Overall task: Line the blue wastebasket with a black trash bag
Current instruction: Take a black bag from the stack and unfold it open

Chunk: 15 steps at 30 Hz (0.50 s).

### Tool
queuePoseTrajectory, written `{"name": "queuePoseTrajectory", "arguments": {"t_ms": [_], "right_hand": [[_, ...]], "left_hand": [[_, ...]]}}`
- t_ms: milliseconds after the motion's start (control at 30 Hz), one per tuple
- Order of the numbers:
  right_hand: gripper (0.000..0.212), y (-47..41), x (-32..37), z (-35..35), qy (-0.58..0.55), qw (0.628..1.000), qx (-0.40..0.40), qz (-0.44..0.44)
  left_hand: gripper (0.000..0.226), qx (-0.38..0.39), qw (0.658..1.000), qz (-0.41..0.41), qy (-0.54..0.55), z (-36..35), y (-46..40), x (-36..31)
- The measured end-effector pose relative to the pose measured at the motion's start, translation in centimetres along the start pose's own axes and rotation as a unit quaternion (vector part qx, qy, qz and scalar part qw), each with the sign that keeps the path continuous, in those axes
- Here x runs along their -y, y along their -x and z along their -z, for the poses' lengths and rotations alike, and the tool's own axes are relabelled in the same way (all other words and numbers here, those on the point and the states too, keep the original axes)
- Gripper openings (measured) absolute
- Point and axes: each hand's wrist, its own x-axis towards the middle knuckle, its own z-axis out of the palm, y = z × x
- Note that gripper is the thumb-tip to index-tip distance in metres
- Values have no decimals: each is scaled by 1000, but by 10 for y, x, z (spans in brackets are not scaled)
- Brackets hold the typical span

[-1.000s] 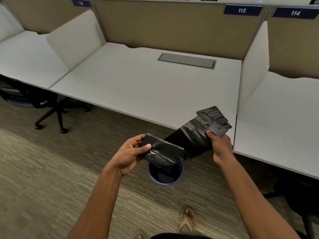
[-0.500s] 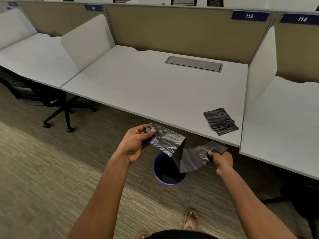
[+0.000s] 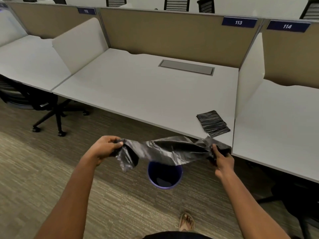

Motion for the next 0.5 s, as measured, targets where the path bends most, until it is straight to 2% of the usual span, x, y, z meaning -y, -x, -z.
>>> {"name": "queuePoseTrajectory", "arguments": {"t_ms": [100,167,233,300,400,500], "right_hand": [[46,18,13,-21,2,996,52,70],[45,31,16,-38,27,988,92,123],[42,45,15,-58,59,973,128,182],[41,57,10,-77,117,950,164,238],[37,73,1,-100,237,894,197,326],[31,86,-3,-114,279,853,211,388]], "left_hand": [[20,-56,984,29,-168,-2,-13,18],[37,-66,976,60,-200,-14,-11,16],[58,-88,971,46,-219,-34,-5,6],[53,-103,975,-33,-195,-57,2,-14],[24,-12,988,-132,-74,-92,19,-49],[39,54,981,-183,-41,-120,31,-72]]}}
